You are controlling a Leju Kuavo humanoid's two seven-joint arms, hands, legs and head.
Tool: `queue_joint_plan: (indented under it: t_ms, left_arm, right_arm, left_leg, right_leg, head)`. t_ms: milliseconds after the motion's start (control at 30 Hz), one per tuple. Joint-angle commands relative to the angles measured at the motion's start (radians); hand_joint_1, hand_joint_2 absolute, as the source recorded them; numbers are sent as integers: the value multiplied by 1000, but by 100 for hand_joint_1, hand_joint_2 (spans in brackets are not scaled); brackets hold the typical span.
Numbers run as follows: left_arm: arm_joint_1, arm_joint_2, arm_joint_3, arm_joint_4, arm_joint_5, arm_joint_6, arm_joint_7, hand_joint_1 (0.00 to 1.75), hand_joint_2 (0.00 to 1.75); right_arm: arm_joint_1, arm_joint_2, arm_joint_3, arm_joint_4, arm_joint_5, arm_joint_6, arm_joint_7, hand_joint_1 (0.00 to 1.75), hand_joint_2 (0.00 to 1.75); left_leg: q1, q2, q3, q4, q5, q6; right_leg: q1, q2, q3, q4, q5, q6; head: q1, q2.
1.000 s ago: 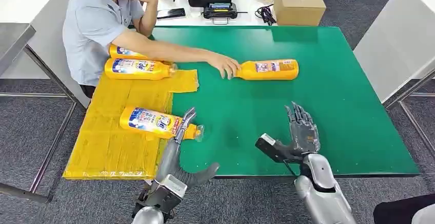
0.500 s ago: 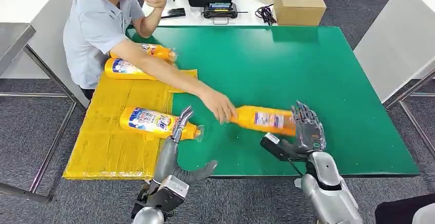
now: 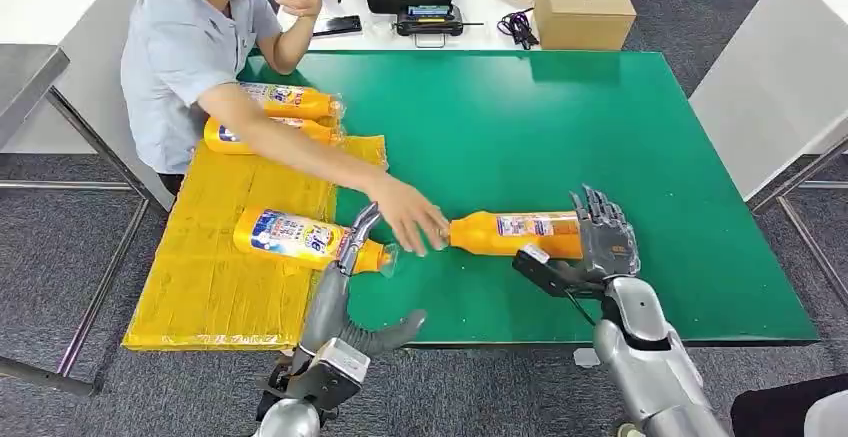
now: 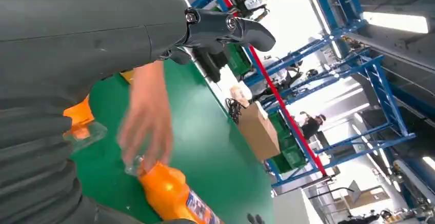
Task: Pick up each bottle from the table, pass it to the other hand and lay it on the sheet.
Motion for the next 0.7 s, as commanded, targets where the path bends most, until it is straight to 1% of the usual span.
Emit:
queue_joint_plan:
  t_ms: [33,67,100,233,267,333,433,500,533,567,600,633,700]
  left_arm:
    - [-80,13,-45,96,29,-24,4,0,175]
    - [-80,13,-45,96,29,-24,4,0,175]
    - [-83,14,-49,102,37,-27,2,0,175]
    - [-85,13,-50,103,37,-27,2,0,175]
    - [-85,13,-50,103,37,-27,2,0,175]
    - [-85,13,-50,103,37,-27,2,0,175]
    - [-91,14,-54,110,44,-30,1,0,175]
    - [-95,14,-58,116,47,-31,0,0,175]
    - [-97,13,-60,117,49,-29,-3,0,175]
    - [-97,13,-61,118,51,-27,-4,0,175]
    - [-100,13,-63,119,53,-27,-4,0,175]
    - [-101,13,-64,120,54,-26,-4,0,175]
    - [-108,12,-67,126,58,-25,-4,0,175]
  right_arm:
    - [-177,59,48,299,-38,50,-29,0,175]
    - [-177,59,48,299,-38,50,-29,0,175]
    - [-200,62,63,344,-30,58,-33,0,175]
    - [-205,63,64,348,-30,59,-33,0,175]
    - [-205,63,64,348,-30,59,-33,0,175]
    - [-205,63,64,348,-30,59,-33,0,175]
    - [-232,70,78,389,-24,59,-38,0,175]
    - [-248,80,84,415,-25,55,-44,0,175]
    - [-256,89,85,429,-34,56,-55,0,175]
    - [-259,92,91,435,-32,56,-57,0,175]
    - [-264,99,95,447,-37,65,-56,0,175]
    - [-267,102,97,454,-39,70,-52,0,175]
    - [-284,102,120,482,-36,115,-24,0,175]
  left_leg:
    - [1,3,4,-1,-1,-2]
    - [1,4,6,-1,-2,-2]
    - [1,3,5,-1,-1,-2]
    - [1,2,3,-1,-1,-1]
    - [1,3,6,0,-2,-2]
    - [1,2,4,0,-1,-1]
    - [1,2,6,0,-2,-2]
    - [0,2,3,0,-1,-1]
    - [1,3,5,0,-2,-2]
    - [0,2,2,0,0,-1]
    - [1,4,5,0,-2,-2]
    - [1,3,3,0,-1,-1]
    - [1,4,6,0,-2,-3]
  right_leg:
    - [1,3,3,-1,0,-2]
    - [2,4,5,-1,0,-3]
    - [1,3,4,-1,0,-2]
    - [1,2,3,-1,0,-2]
    - [1,2,5,0,-1,-3]
    - [1,1,3,-1,-1,-2]
    - [1,2,5,-1,-1,-3]
    - [1,2,2,0,0,-2]
    - [1,3,4,0,-1,-3]
    - [0,2,1,0,0,-1]
    - [1,3,4,0,0,-3]
    - [1,2,2,0,0,-2]
    - [2,3,5,-1,-1,-3]
  head:
    - [0,0]
    - [0,0]
    - [0,0]
    - [0,0]
    - [0,0]
    - [0,0]
    - [0,0]
    - [0,0]
    - [0,0]
    - [0,0]
    - [0,0]
    - [0,0]
    - [0,0]
